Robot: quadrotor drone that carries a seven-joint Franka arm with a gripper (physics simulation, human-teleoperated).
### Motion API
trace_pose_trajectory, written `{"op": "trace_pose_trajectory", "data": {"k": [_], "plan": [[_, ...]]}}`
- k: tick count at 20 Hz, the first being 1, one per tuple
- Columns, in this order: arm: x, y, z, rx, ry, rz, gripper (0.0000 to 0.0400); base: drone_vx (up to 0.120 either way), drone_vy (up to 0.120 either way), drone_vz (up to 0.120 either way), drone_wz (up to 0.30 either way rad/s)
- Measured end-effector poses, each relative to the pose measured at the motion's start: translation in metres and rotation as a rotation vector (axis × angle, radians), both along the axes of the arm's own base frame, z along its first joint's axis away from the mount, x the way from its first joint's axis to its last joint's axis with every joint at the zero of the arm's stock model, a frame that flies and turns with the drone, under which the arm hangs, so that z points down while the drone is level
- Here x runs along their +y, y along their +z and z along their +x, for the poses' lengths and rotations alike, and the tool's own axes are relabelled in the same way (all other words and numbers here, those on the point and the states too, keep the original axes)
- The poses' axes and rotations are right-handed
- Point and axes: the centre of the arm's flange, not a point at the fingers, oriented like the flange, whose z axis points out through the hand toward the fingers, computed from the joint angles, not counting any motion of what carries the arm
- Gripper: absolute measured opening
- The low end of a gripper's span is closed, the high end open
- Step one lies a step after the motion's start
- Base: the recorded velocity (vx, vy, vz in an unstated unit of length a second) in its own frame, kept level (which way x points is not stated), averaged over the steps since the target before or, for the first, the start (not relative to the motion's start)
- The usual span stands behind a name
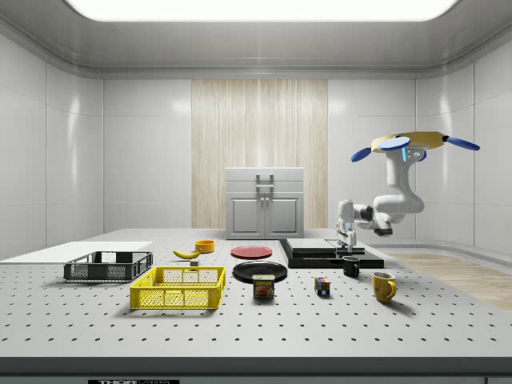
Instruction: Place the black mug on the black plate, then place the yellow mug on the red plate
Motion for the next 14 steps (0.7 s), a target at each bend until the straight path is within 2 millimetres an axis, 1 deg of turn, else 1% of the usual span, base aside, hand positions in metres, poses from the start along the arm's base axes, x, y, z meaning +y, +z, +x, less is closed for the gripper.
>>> {"op": "trace_pose_trajectory", "data": {"k": [4, 5, 8, 11, 14], "plan": [[0.0, 0.0, 0.0, 0.0, 0.0, 0.0, 0.04, 0.0, 0.0, -0.12, 0.0], [0.0, 0.0, 0.0, 0.0, 0.0, 0.0, 0.04, 0.0, -0.12, -0.12, 0.0], [0.0, 0.0, 0.0, 0.0, 0.0, 0.0, 0.04, 0.0, 0.0, -0.013, 0.0], [0.0, 0.0, 0.0, 0.0, 0.0, 0.0, 0.04, 0.0, 0.0, -0.107, 0.0], [-0.0001, 0.0, 0.0, 0.0, 0.0, 0.0, 0.04, 0.0, 0.0, 0.0, 0.0]]}}
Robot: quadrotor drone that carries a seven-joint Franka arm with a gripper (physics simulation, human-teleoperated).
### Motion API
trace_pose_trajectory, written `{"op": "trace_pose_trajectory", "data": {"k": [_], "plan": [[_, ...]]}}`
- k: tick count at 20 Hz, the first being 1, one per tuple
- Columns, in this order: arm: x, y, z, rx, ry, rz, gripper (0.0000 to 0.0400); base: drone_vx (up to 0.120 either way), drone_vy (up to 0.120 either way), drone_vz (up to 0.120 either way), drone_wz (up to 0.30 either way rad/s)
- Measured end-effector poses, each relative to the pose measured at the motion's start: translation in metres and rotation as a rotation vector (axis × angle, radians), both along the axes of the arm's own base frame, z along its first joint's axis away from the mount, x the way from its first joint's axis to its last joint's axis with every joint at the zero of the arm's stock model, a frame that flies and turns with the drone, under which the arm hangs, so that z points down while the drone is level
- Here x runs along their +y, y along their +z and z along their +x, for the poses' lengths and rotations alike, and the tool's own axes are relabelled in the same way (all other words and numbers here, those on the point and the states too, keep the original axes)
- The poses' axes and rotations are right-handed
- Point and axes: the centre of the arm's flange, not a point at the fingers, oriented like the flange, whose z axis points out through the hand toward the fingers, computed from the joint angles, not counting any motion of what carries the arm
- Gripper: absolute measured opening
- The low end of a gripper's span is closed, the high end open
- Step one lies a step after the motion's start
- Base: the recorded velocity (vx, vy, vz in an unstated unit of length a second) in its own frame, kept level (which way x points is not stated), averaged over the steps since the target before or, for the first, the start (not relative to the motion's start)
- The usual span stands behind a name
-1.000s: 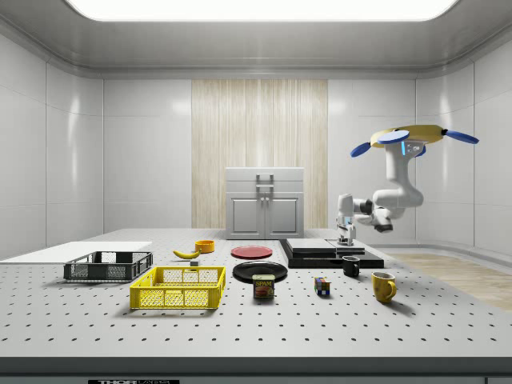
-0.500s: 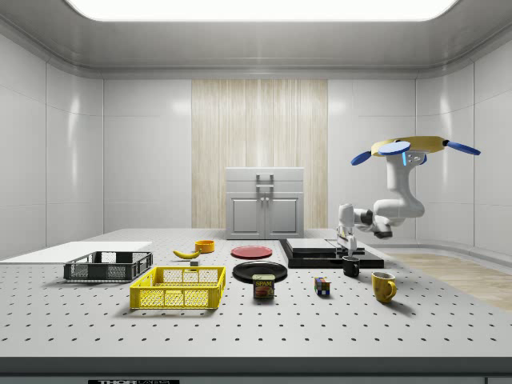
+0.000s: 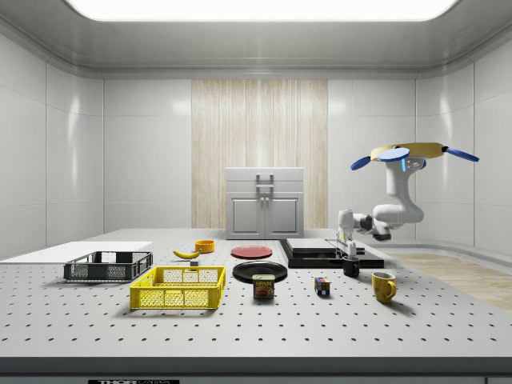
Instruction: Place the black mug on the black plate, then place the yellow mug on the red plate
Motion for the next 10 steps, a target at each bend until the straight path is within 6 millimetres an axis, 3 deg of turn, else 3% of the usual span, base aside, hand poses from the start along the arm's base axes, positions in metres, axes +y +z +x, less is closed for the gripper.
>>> {"op": "trace_pose_trajectory", "data": {"k": [10], "plan": [[-0.0087, 0.0085, 0.0, 0.0, 0.0, 0.0, 0.04, 0.0, 0.0, 0.0, 0.0]]}}
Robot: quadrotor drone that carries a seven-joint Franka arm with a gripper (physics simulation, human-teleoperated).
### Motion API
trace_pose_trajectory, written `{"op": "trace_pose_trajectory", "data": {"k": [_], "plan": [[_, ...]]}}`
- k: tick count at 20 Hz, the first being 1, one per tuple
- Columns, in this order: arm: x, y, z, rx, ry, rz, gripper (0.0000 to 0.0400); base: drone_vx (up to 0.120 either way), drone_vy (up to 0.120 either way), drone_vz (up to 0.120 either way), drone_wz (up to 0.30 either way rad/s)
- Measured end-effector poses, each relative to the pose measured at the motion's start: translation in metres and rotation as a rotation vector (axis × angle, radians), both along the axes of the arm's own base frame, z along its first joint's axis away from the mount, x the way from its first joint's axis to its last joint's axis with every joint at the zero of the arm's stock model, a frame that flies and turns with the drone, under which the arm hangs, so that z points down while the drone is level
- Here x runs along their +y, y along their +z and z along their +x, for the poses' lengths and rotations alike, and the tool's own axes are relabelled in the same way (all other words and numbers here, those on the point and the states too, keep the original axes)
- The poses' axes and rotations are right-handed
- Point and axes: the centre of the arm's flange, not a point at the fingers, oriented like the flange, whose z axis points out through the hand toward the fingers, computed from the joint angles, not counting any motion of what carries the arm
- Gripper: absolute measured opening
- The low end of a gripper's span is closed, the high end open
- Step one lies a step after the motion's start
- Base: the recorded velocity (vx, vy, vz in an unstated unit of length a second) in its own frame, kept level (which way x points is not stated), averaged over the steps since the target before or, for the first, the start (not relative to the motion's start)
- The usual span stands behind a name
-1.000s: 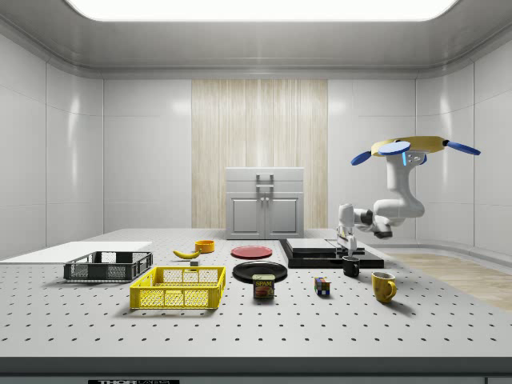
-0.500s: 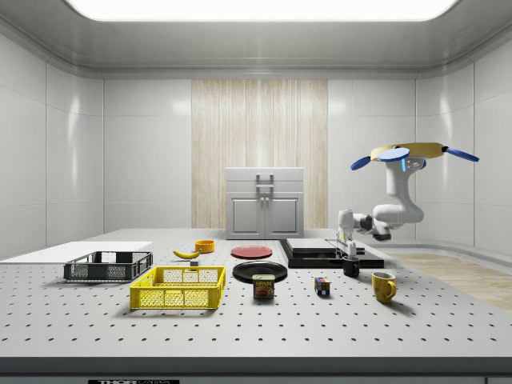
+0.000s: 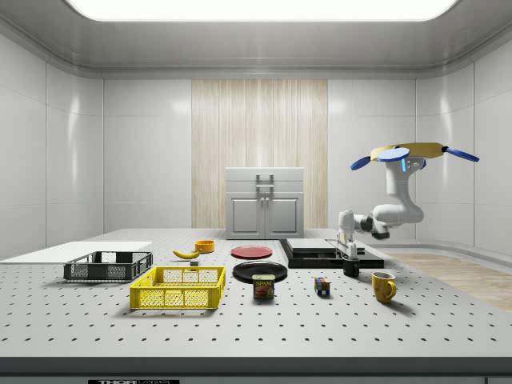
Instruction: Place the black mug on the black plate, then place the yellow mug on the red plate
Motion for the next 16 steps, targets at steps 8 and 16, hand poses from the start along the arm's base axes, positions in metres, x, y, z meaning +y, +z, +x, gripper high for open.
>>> {"op": "trace_pose_trajectory", "data": {"k": [8, 16], "plan": [[0.0014, 0.0063, 0.0, 0.0, 0.0, 0.0, 0.04, 0.0, 0.0, 0.0, 0.0], [0.0026, 0.0073, 0.0, 0.0, 0.0, 0.0, 0.0187, 0.0, 0.0, 0.0, 0.0]]}}
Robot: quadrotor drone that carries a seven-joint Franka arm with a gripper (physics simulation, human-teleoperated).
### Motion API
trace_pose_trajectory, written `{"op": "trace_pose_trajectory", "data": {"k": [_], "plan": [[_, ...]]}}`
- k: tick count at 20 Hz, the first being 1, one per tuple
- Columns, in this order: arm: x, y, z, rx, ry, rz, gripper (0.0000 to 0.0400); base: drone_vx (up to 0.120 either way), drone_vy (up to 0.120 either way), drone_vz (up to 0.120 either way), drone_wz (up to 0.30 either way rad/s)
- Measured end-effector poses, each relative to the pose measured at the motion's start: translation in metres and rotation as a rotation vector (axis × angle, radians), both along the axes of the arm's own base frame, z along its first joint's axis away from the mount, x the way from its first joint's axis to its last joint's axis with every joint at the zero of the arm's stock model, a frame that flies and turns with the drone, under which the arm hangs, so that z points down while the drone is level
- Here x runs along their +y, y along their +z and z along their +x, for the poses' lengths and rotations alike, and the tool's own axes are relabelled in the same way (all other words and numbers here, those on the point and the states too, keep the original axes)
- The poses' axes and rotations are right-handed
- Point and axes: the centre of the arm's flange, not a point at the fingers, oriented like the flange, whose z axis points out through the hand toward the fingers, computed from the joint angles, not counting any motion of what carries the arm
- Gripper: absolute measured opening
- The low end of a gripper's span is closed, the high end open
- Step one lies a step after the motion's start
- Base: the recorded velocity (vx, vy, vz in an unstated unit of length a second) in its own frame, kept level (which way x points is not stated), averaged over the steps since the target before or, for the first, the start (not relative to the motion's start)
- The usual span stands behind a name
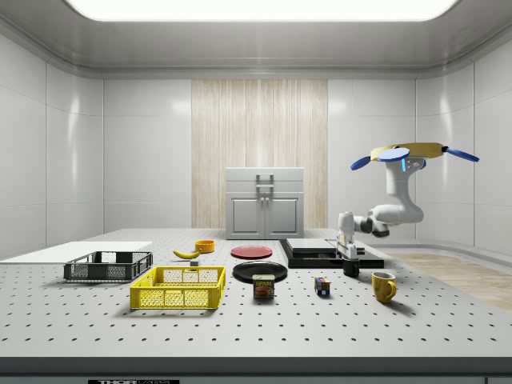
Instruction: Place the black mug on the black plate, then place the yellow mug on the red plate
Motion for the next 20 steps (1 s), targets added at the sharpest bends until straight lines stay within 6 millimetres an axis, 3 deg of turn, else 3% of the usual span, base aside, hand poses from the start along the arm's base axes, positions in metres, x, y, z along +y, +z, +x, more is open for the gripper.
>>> {"op": "trace_pose_trajectory", "data": {"k": [6, 12, 16, 20], "plan": [[0.0, 0.0, 0.0, 0.0, 0.0, 0.0, 0.0127, 0.0, 0.0, 0.0, 0.0], [0.0, -0.001, 0.0, 0.0, 0.0, 0.0, 0.0114, 0.0, 0.0, 0.0, 0.0], [0.0, -0.012, 0.0, 0.0, 0.0, 0.0, 0.0111, 0.0, 0.0, 0.0, 0.0], [0.0, -0.027, 0.0, 0.0, 0.0, 0.0, 0.0111, 0.0, 0.0, 0.12, 0.0]]}}
